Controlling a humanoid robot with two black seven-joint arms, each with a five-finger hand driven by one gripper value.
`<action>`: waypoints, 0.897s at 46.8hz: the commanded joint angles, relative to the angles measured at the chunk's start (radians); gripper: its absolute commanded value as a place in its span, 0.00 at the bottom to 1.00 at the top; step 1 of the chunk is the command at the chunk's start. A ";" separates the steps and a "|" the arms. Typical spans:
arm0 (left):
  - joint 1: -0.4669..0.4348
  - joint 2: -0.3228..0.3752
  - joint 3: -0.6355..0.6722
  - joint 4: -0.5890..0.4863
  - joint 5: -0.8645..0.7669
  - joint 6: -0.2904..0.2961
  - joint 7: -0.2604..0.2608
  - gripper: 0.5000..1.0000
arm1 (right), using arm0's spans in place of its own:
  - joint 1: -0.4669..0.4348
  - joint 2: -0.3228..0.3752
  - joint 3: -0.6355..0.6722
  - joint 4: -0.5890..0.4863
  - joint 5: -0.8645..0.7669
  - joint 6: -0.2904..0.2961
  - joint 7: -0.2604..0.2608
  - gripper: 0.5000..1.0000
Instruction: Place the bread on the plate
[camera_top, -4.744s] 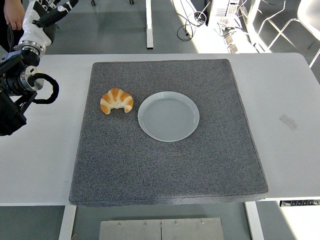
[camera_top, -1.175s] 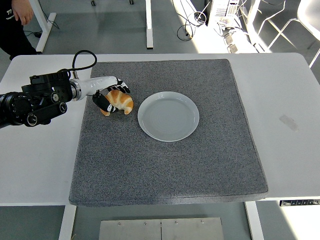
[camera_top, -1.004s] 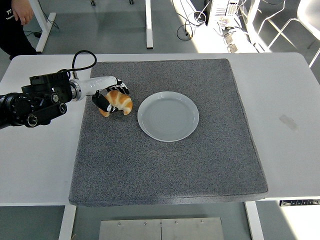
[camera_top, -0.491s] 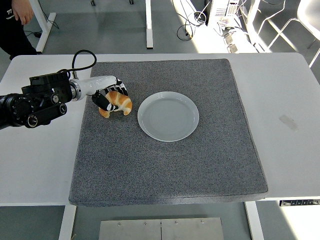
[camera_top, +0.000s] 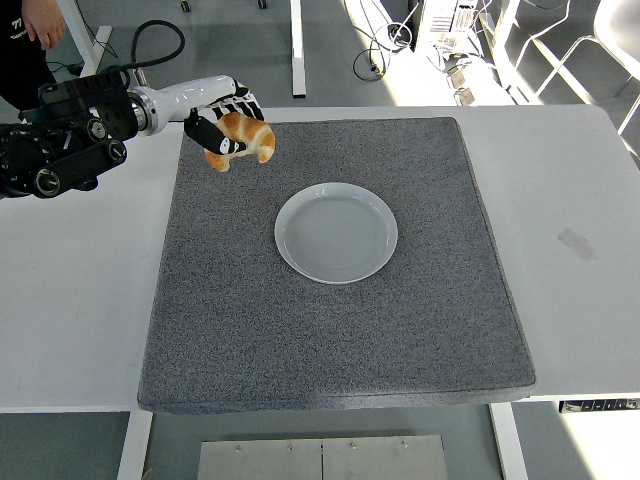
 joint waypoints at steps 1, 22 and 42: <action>-0.007 -0.002 -0.014 0.000 0.000 -0.008 0.000 0.22 | 0.002 0.000 0.000 0.000 0.000 0.000 0.000 1.00; -0.021 -0.133 -0.043 -0.012 0.003 -0.008 0.004 0.23 | 0.000 0.000 0.000 0.000 0.000 0.000 0.000 1.00; 0.025 -0.239 -0.041 -0.011 0.015 -0.002 0.008 0.26 | 0.000 0.000 0.000 0.000 0.000 0.000 0.000 1.00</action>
